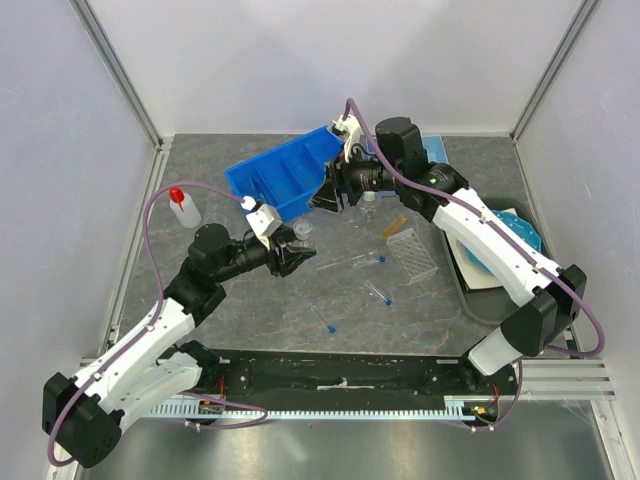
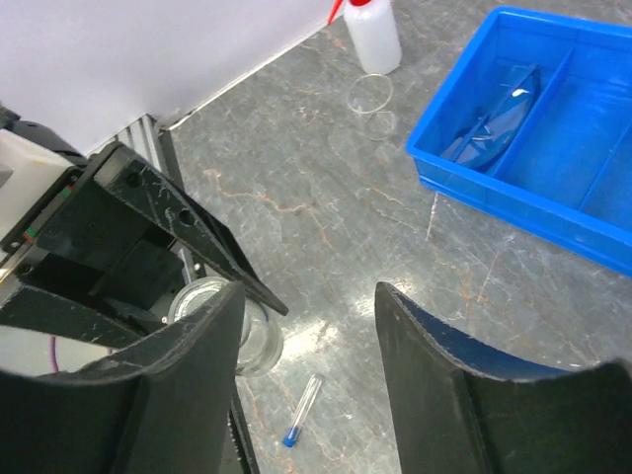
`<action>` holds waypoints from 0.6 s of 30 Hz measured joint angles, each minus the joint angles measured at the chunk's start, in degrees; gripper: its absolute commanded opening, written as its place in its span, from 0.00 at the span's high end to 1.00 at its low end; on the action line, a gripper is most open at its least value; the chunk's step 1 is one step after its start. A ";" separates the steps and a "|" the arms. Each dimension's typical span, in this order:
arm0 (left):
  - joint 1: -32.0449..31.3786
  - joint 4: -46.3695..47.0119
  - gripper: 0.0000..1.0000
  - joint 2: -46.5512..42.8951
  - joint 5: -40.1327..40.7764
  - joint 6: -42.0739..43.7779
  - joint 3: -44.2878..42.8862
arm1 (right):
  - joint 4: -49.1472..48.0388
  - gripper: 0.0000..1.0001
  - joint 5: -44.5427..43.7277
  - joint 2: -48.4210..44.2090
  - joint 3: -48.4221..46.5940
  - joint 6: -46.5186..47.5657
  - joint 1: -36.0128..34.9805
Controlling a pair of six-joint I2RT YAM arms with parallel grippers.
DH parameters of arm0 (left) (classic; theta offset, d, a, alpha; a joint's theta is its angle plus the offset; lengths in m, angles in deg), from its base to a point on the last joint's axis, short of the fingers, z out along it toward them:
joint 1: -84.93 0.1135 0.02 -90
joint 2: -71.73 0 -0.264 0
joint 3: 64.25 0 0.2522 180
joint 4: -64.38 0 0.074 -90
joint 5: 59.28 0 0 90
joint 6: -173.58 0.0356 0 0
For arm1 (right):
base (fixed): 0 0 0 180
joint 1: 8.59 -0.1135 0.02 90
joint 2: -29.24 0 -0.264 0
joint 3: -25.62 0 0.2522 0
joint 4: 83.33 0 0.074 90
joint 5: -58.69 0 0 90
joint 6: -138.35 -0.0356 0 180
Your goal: Organize the chemistry lab equipment
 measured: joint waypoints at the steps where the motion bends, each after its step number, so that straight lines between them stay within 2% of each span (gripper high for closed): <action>1: 0.00 -0.02 0.98 -0.11 0.02 0.00 -0.02 | 0.11 0.28 0.61 0.00 0.00 0.02 0.17; 3: 0.00 -0.02 0.98 -0.20 0.00 0.00 -0.02 | 0.26 0.21 2.45 -0.02 0.02 0.15 0.20; 6: 0.00 -0.02 0.98 -0.20 0.02 0.00 0.00 | 0.63 0.17 5.03 -0.46 0.83 0.72 -0.81; 18: 0.00 -0.13 0.98 -0.20 -0.07 0.00 -0.02 | 3.61 0.18 5.66 -0.74 4.68 3.37 -5.95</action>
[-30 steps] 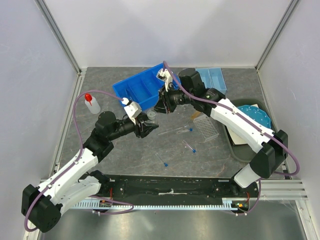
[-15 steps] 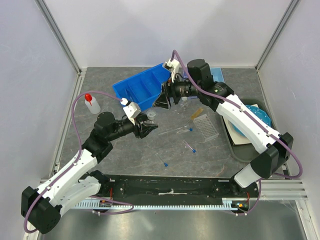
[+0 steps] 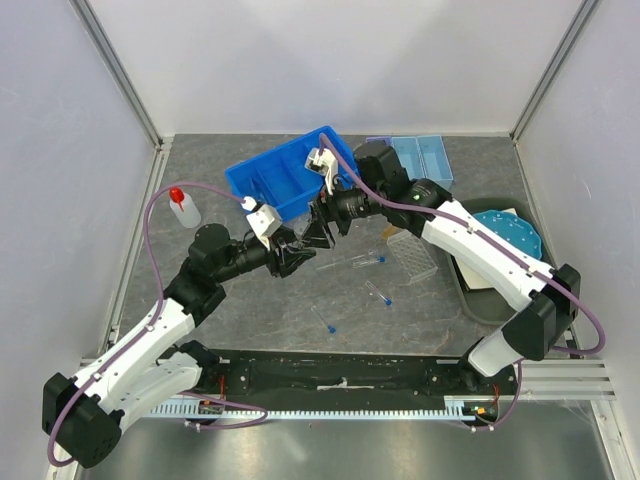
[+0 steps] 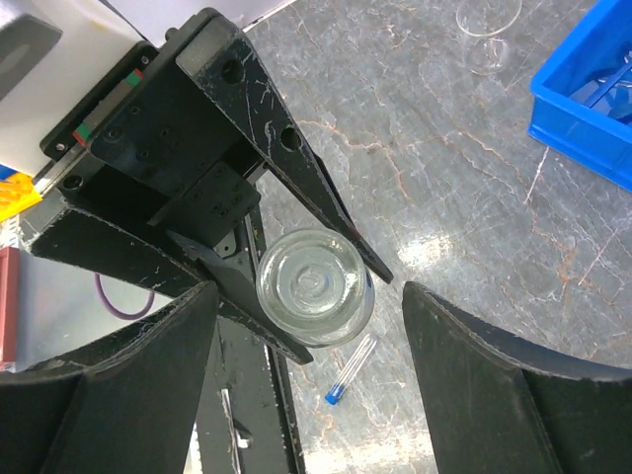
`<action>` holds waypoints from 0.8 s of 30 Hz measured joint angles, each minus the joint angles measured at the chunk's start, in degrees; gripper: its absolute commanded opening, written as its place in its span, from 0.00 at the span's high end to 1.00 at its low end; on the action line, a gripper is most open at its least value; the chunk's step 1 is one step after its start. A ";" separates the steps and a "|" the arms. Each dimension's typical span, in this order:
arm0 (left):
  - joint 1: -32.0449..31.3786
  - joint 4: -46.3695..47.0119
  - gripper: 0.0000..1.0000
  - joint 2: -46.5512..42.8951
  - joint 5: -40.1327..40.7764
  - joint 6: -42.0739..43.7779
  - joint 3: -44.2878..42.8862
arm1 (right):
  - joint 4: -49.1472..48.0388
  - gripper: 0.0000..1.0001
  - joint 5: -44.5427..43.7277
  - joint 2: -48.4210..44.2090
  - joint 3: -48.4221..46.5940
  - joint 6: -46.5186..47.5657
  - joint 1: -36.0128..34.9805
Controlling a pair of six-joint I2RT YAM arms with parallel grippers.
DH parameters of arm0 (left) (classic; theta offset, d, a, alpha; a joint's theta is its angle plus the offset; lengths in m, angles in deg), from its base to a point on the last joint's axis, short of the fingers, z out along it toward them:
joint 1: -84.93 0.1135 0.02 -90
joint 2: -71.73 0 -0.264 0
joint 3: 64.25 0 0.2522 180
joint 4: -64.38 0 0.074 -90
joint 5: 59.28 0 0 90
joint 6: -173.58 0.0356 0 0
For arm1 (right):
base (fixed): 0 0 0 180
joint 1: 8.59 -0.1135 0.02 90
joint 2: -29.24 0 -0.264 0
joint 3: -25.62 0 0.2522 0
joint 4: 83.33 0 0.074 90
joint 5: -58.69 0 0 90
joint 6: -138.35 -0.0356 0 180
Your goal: Organize the chemistry lab equipment
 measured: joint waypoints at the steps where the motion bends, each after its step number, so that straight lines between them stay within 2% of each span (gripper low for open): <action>1: 0.00 -0.39 0.98 -0.07 0.02 0.00 0.00 | 0.07 0.17 -0.37 0.00 0.02 0.22 -0.20; 24: 0.00 -2.86 0.98 -1.38 -0.79 0.00 0.00 | 0.94 0.19 -3.96 2.51 -0.11 0.98 -1.53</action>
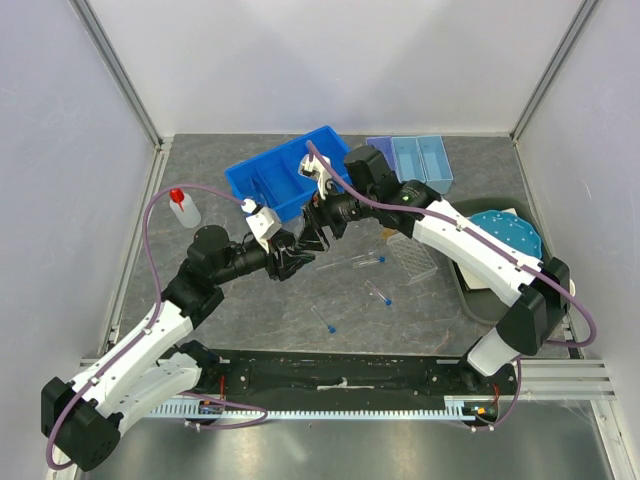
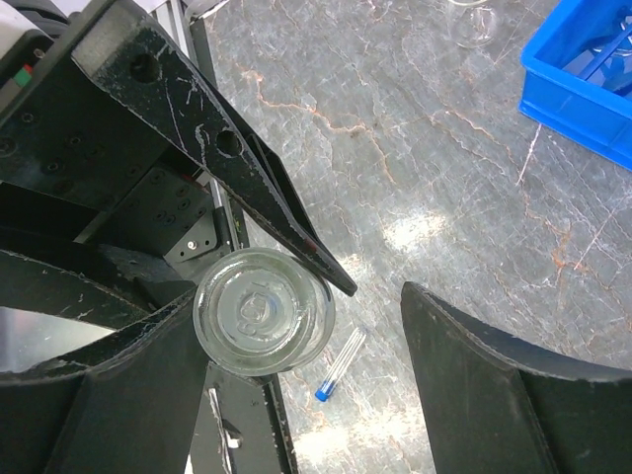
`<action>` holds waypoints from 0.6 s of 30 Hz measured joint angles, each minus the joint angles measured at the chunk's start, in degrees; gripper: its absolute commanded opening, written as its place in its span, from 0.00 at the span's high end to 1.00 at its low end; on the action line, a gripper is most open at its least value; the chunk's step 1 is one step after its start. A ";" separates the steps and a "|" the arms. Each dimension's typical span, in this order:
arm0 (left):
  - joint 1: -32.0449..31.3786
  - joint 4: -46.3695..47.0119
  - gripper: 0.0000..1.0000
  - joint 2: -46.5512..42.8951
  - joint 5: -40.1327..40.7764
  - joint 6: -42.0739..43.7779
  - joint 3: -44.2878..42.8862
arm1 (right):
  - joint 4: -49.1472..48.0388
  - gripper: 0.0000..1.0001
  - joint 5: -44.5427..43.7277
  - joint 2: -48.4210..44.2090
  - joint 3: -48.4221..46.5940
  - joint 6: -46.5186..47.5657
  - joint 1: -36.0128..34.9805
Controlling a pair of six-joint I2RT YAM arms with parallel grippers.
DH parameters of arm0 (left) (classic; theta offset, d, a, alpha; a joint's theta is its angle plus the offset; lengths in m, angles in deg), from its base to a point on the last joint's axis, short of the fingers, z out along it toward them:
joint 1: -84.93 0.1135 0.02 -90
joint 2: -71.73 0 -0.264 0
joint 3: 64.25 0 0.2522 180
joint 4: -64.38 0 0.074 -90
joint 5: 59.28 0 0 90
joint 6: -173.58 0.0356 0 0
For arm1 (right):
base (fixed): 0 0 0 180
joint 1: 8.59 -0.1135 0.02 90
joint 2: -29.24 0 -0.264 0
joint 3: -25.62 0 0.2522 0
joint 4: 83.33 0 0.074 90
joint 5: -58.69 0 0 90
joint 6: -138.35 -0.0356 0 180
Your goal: Organize the chemistry lab equipment
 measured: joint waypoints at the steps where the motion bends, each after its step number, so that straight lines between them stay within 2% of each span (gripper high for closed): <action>1: 0.00 -0.04 0.98 0.00 0.04 0.02 0.00 | -0.11 0.19 0.04 0.00 0.09 -0.04 0.00; 12: 0.00 -2.25 0.98 0.44 0.44 0.04 -0.02 | -1.16 0.27 0.24 0.87 1.29 -0.57 -0.66; 14: 0.00 -3.02 0.98 0.59 0.79 0.07 -0.02 | -1.18 0.33 0.24 1.20 1.46 -0.72 -0.68; 15: 0.00 -3.34 0.98 0.81 1.09 0.09 -0.02 | -1.18 0.39 0.35 1.46 1.49 -0.92 -0.72; 16: 0.00 -3.56 0.98 1.05 1.36 0.11 -0.02 | -1.25 0.51 0.39 1.68 1.55 -0.96 -0.76; 18: -0.02 -3.89 0.98 1.55 2.01 0.33 -0.02 | -1.60 0.58 0.96 1.90 1.95 -1.07 -0.94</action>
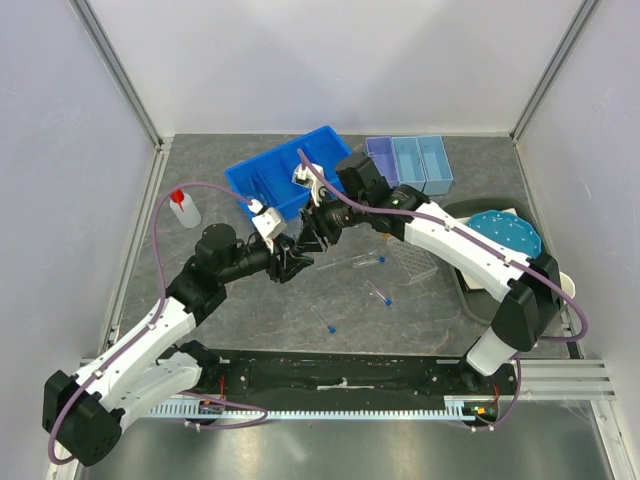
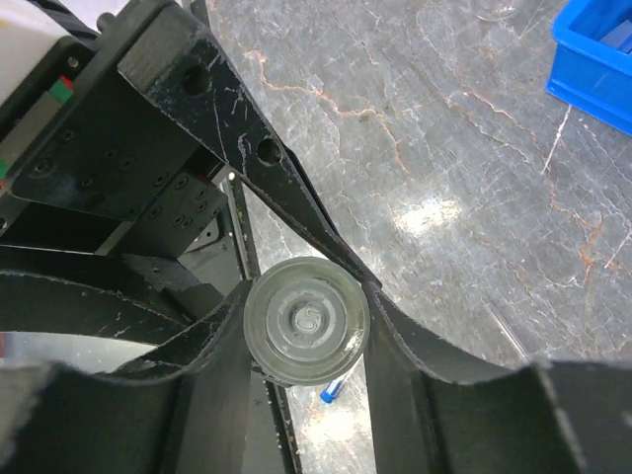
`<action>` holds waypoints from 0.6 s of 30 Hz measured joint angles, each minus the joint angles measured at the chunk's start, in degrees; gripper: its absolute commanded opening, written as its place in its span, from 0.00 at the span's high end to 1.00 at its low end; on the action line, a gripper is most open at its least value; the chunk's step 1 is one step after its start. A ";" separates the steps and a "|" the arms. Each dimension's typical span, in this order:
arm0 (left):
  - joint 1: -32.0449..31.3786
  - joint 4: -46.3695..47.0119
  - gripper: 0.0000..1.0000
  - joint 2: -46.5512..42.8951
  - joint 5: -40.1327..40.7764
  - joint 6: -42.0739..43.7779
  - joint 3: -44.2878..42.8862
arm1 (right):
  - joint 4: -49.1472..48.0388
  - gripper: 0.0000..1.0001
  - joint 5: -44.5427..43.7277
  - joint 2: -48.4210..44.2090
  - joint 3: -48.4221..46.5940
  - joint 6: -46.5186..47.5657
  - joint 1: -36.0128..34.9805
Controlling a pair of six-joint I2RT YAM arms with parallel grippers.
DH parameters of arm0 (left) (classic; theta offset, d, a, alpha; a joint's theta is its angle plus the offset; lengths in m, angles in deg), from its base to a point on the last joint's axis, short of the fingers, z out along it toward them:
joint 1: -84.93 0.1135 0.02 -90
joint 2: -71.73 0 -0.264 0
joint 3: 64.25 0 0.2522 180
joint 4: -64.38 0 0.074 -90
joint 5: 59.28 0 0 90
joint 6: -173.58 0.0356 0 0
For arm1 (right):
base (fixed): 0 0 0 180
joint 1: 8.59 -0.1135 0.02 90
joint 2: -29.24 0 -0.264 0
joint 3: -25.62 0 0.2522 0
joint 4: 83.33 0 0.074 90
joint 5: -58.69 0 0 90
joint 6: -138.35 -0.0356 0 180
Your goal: Organize the chemistry lab equipment
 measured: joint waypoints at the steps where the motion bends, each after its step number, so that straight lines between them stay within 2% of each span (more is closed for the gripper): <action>1: 0.02 -0.35 0.97 0.31 0.15 0.00 0.00 | -0.11 0.63 -0.28 0.07 0.07 0.13 -0.20; 7: 0.02 -0.68 0.93 1.55 1.46 0.02 0.59 | -0.92 0.73 -0.57 1.64 0.24 0.72 -0.22; 15: 0.11 5.07 0.79 6.86 4.50 0.24 5.18 | -2.25 0.73 -2.27 6.86 1.27 3.39 -0.13; 18: 0.22 8.41 0.78 10.43 6.03 0.42 7.34 | -3.21 0.73 -3.23 9.40 1.88 4.35 -0.11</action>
